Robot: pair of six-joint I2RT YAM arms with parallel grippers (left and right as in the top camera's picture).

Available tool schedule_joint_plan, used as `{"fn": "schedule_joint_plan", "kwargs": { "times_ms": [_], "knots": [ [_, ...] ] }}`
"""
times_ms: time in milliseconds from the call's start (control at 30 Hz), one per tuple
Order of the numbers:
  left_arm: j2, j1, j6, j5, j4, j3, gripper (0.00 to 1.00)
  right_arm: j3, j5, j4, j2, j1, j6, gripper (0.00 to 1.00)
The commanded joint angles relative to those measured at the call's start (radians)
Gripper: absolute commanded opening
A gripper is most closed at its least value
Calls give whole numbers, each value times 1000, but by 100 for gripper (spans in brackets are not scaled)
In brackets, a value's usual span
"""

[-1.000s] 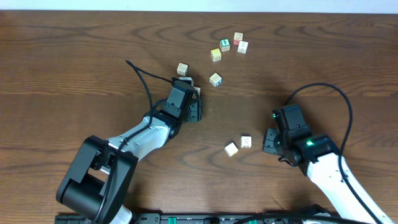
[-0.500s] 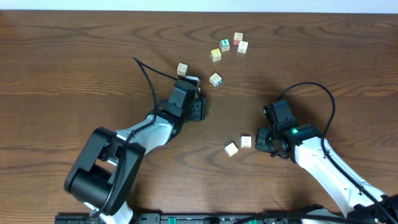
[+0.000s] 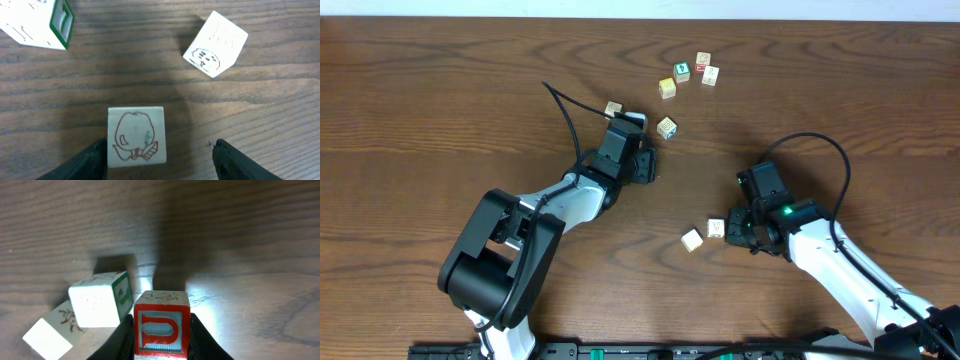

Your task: Lift 5 blocks

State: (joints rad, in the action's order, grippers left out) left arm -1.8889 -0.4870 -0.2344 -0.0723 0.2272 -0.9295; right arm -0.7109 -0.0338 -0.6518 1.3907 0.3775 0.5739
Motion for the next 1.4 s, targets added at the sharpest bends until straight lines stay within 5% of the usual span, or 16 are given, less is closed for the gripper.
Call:
{"fn": "schedule_joint_plan", "kwargs": {
  "times_ms": [0, 267, 867, 1367],
  "knots": [
    [-8, 4, 24, 25, -4, -23, 61, 5, -2, 2, 3, 21, 13, 15],
    [-8, 4, 24, 32, -24, -23, 33, 5, -2, 2, 3, 50, 13, 18],
    [87, 4, -24, 32, -242, -23, 13, 5, 46, 51, 3, 49, -79, 32],
    [267, -23, -175, 31, -515, -23, 11, 5, 43, 58, 3, 49, -101, 36]
  ]
}}
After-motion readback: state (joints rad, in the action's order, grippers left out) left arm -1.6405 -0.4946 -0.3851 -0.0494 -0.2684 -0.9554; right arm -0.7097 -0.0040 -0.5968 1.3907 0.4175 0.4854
